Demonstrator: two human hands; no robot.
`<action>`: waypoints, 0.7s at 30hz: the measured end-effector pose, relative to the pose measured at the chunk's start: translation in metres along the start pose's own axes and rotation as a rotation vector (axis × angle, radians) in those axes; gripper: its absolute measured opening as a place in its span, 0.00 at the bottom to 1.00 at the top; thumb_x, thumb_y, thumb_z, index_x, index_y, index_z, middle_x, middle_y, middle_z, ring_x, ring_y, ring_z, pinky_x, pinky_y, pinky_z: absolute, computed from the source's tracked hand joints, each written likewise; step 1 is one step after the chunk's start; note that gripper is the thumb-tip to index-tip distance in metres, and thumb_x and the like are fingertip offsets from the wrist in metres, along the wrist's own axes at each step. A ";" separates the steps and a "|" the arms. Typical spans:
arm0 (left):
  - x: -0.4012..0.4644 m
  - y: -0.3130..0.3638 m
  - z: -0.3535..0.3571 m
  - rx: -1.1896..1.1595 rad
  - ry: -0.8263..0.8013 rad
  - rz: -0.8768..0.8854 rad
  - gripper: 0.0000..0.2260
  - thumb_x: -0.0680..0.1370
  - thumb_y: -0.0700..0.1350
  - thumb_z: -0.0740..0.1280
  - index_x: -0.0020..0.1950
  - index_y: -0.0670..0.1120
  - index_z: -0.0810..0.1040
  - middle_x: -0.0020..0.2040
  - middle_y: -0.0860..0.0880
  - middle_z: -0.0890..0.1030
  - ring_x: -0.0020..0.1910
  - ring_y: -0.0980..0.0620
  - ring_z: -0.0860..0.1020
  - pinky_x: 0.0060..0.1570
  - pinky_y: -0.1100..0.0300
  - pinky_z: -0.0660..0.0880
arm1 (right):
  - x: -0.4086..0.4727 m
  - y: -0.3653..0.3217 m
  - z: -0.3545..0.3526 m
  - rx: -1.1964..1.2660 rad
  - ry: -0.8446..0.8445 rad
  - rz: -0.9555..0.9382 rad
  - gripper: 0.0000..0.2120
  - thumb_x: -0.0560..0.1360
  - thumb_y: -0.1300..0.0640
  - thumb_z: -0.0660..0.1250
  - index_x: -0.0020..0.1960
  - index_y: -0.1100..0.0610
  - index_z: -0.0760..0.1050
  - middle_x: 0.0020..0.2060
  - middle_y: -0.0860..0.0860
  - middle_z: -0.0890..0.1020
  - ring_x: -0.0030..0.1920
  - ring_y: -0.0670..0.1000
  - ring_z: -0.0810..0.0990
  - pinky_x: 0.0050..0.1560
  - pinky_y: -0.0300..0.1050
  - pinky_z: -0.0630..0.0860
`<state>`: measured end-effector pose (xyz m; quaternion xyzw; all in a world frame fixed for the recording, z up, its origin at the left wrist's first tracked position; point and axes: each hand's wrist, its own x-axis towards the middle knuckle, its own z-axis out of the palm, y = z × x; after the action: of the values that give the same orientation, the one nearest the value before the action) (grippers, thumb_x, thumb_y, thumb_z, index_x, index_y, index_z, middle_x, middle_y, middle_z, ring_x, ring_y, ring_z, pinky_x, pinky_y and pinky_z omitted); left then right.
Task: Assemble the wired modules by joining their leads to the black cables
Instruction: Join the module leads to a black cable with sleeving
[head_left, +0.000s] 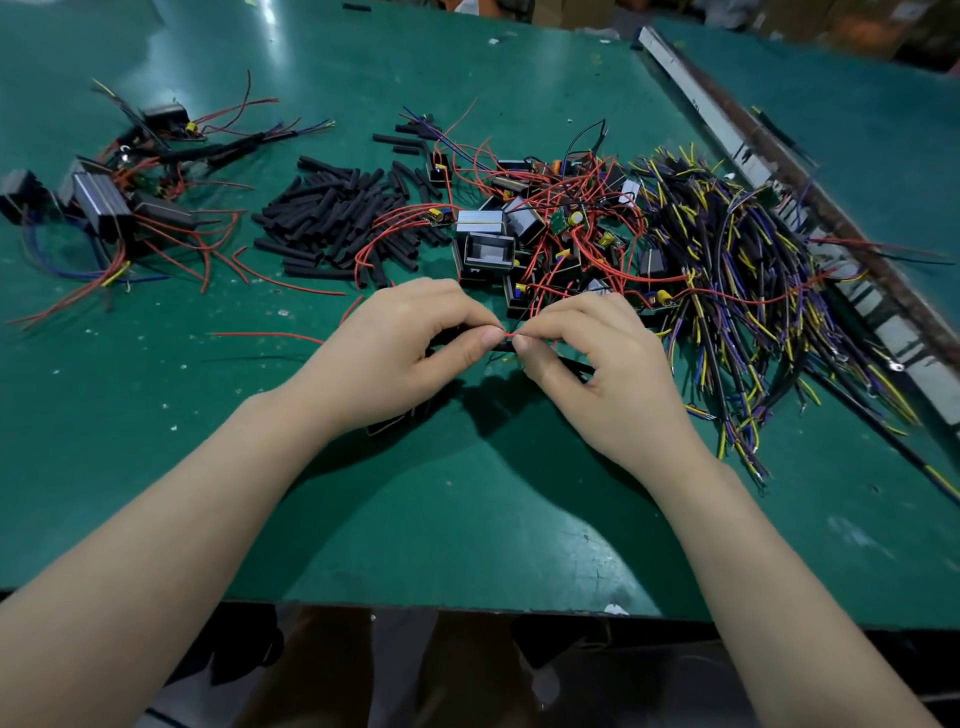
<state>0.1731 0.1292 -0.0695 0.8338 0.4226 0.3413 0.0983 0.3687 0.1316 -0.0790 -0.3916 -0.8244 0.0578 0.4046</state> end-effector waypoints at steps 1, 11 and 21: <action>0.000 0.000 -0.001 -0.001 -0.006 0.002 0.11 0.78 0.46 0.64 0.48 0.41 0.82 0.41 0.46 0.80 0.41 0.47 0.77 0.45 0.56 0.71 | 0.001 -0.001 -0.001 0.012 0.007 -0.003 0.04 0.75 0.61 0.70 0.45 0.61 0.83 0.42 0.52 0.82 0.44 0.55 0.77 0.48 0.52 0.72; 0.005 -0.003 -0.009 -0.065 0.044 -0.049 0.11 0.76 0.47 0.66 0.52 0.43 0.82 0.44 0.50 0.80 0.44 0.55 0.76 0.51 0.67 0.70 | 0.001 -0.001 -0.003 0.059 0.030 0.050 0.05 0.74 0.62 0.68 0.43 0.62 0.82 0.42 0.51 0.82 0.45 0.49 0.74 0.50 0.52 0.71; 0.008 0.004 0.008 -0.047 0.091 0.034 0.05 0.75 0.42 0.69 0.45 0.41 0.83 0.39 0.47 0.79 0.38 0.50 0.77 0.43 0.55 0.74 | 0.001 0.000 0.001 -0.101 0.023 0.040 0.04 0.73 0.60 0.68 0.42 0.58 0.81 0.41 0.50 0.82 0.44 0.57 0.77 0.44 0.60 0.72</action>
<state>0.1840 0.1334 -0.0699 0.8220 0.4042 0.3904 0.0925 0.3680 0.1320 -0.0789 -0.4285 -0.8136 0.0195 0.3924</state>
